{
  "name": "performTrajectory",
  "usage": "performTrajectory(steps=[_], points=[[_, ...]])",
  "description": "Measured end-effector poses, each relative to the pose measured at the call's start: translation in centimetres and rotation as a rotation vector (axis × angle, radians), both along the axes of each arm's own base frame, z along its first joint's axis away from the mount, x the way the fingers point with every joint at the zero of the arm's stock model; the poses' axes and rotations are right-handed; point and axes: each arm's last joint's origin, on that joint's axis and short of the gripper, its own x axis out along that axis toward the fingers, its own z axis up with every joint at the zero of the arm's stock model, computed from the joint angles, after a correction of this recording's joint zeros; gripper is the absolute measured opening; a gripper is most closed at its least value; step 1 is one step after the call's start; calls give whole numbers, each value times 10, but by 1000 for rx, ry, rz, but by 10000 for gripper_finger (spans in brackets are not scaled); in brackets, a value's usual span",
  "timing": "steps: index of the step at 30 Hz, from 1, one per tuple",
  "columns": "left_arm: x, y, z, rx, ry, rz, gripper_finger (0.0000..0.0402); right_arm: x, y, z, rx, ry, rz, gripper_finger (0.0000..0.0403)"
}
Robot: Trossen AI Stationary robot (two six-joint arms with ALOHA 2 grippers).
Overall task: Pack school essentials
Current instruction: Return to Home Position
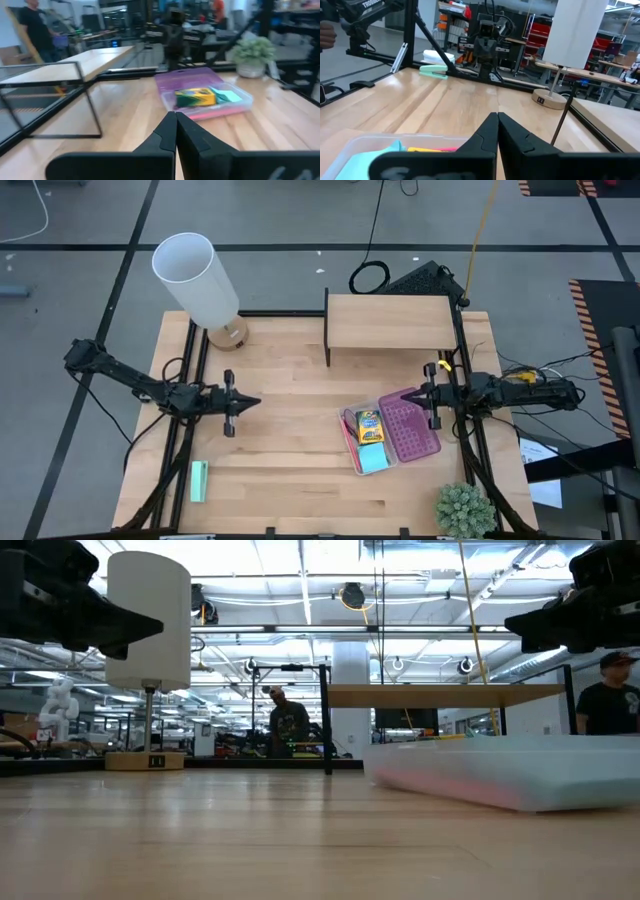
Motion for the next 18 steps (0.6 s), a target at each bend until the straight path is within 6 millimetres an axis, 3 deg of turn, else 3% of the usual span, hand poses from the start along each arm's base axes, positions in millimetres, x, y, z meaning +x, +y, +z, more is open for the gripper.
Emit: performTrajectory(steps=[5,18], points=[[-3,-1,4,35,-28,-77,3,0,0,1,0,-10,-4,0],[-26,8,8,-8,-65,-77,3,0,0,1,0,-11,-6,0]])
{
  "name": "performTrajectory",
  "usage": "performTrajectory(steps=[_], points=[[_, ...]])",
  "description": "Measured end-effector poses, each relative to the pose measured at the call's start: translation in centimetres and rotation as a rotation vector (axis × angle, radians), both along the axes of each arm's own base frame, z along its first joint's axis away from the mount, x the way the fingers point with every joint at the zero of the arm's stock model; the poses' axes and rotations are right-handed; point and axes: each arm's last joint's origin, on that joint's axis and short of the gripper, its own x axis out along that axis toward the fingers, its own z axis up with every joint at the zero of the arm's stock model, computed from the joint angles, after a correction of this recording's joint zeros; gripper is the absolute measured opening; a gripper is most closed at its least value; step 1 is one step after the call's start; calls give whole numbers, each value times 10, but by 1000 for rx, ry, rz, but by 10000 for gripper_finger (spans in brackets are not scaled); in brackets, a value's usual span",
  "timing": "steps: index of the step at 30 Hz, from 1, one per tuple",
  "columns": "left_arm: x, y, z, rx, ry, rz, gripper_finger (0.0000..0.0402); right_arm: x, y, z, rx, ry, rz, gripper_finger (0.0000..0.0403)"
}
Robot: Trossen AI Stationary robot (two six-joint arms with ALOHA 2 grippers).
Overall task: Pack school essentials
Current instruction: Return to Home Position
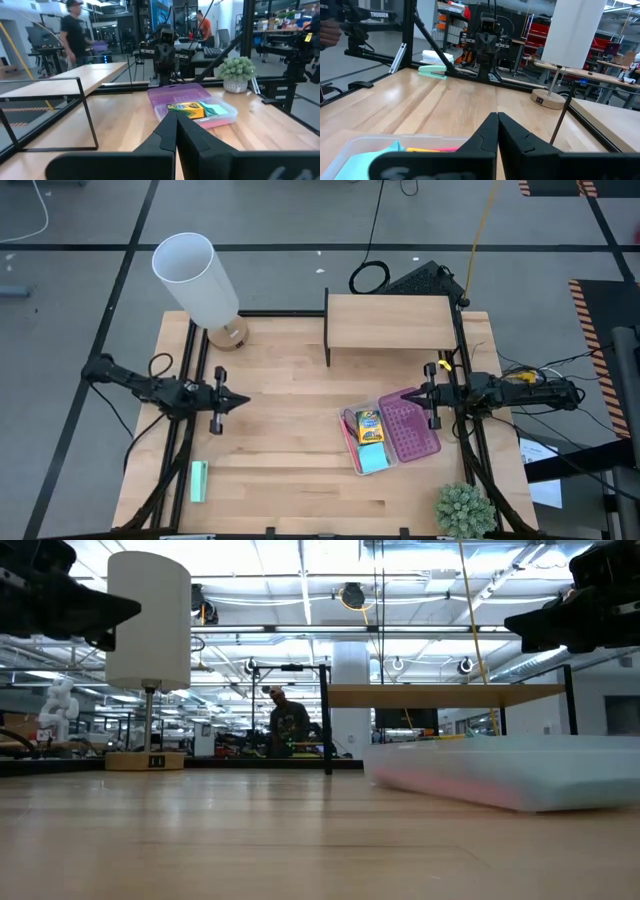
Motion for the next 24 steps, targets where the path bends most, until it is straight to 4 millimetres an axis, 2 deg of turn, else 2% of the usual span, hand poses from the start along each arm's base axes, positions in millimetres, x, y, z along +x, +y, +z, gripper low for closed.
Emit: performTrajectory(steps=[6,24], points=[[-8,3,1,27,-27,3,3,0,0,0,0,-1,0,0],[-6,10,0,67,-14,52,3,0,0,0,0,0,-1,0]])
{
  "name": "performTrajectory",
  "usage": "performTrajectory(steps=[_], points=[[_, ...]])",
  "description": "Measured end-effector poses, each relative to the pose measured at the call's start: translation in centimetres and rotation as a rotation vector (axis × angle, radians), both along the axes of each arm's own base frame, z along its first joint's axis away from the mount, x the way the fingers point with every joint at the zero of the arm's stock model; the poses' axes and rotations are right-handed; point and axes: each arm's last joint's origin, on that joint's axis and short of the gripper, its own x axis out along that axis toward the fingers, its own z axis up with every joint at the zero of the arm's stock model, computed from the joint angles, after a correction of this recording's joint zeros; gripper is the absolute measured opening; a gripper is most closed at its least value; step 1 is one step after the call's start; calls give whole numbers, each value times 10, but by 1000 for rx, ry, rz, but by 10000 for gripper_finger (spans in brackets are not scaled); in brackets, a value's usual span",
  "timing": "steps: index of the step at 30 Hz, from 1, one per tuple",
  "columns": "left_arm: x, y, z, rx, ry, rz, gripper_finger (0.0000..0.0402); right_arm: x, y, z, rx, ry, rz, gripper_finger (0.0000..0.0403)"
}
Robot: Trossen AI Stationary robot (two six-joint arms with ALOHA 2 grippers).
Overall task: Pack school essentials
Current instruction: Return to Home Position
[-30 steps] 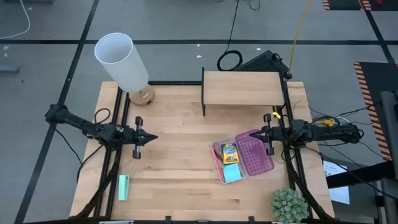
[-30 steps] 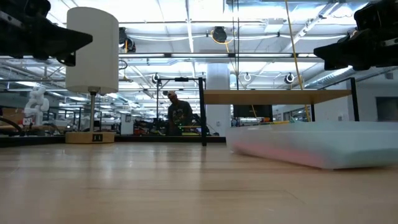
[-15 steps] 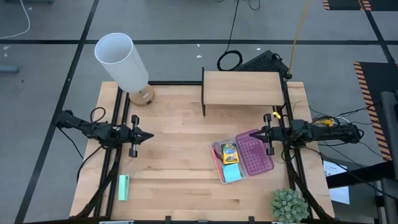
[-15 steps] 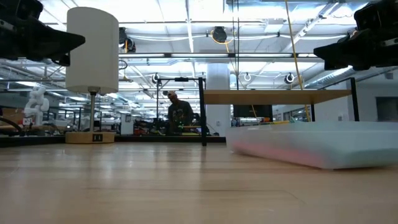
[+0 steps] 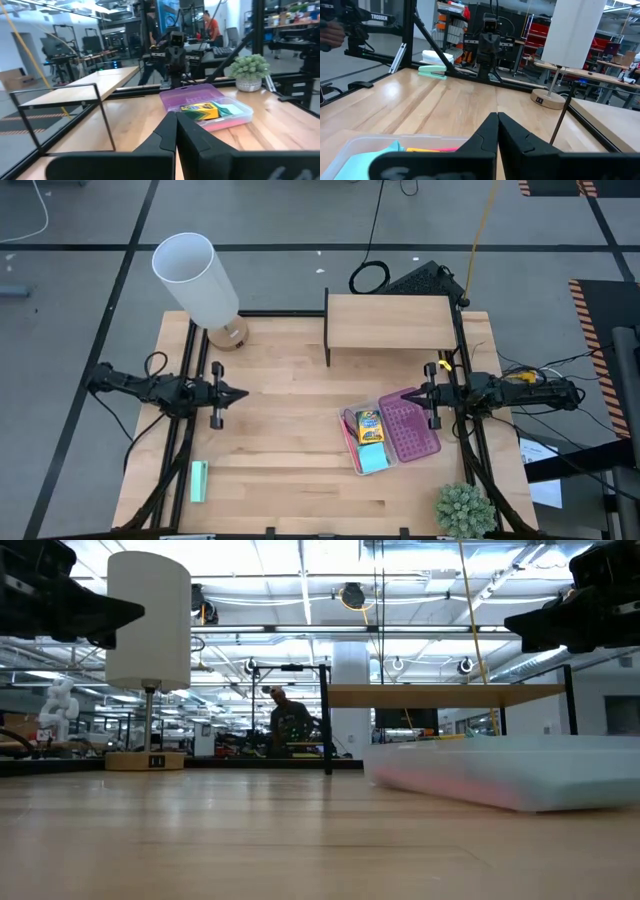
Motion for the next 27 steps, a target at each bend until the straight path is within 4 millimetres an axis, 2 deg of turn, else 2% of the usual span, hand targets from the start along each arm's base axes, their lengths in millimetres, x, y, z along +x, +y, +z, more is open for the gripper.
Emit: performTrajectory(steps=[5,27], points=[[0,0,-1,14,7,-37,3,0,0,0,0,0,0,0],[2,8,-2,-17,14,10,3,0,0,0,0,1,0,0]])
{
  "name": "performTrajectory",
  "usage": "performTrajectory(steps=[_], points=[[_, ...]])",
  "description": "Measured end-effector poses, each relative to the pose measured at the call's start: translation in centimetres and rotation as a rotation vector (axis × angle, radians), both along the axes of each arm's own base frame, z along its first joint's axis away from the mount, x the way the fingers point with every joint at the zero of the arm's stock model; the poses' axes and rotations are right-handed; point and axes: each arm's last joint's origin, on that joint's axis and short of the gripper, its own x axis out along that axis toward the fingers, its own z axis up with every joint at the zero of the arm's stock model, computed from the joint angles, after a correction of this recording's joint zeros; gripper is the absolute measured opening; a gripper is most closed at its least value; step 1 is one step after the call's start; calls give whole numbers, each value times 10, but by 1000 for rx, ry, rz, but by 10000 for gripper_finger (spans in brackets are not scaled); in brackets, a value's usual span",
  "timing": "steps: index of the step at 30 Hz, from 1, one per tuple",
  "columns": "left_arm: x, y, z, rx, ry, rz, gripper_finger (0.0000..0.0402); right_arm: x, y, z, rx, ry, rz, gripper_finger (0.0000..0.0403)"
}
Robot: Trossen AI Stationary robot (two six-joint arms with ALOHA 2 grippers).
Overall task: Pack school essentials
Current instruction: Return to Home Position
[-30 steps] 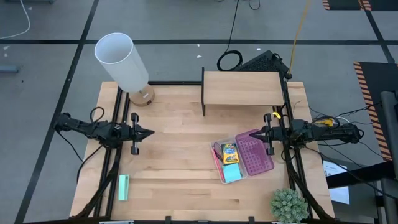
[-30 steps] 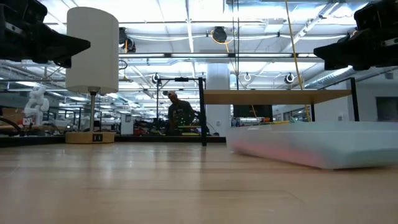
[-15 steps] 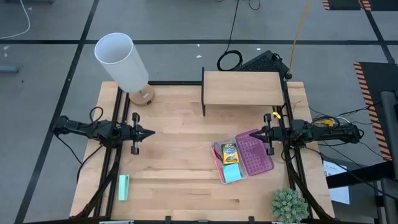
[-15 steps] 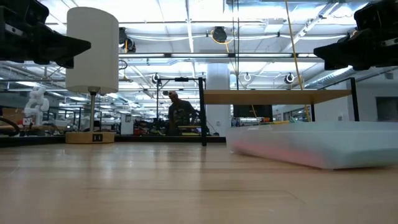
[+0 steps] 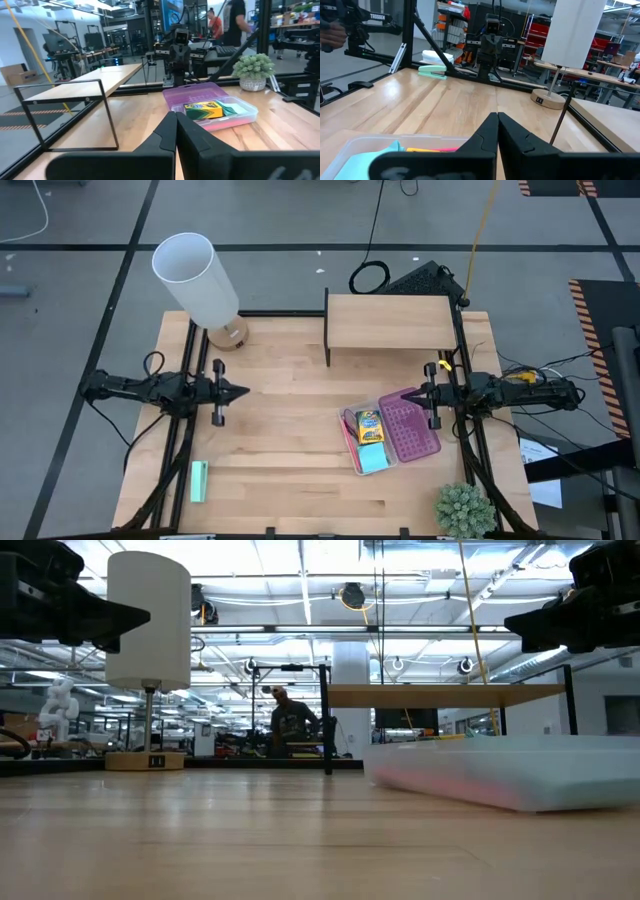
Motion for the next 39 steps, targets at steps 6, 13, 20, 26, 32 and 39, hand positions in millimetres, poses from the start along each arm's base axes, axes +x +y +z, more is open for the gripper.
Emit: performTrajectory(steps=[6,13,20,26,32,39], points=[[0,0,0,2,0,-13,3,0,0,0,0,0,0,0],[0,4,0,-12,-6,78,1,0,0,0,0,0,0,0],[0,8,0,-38,-8,104,1,0,0,0,0,0,0,0],[0,9,0,-73,-11,103,3,0,0,0,0,0,1,0],[0,9,0,-86,-14,99,18,0,0,0,0,0,1,0],[0,8,1,-88,-31,98,7,0,0,0,0,0,0,0]])
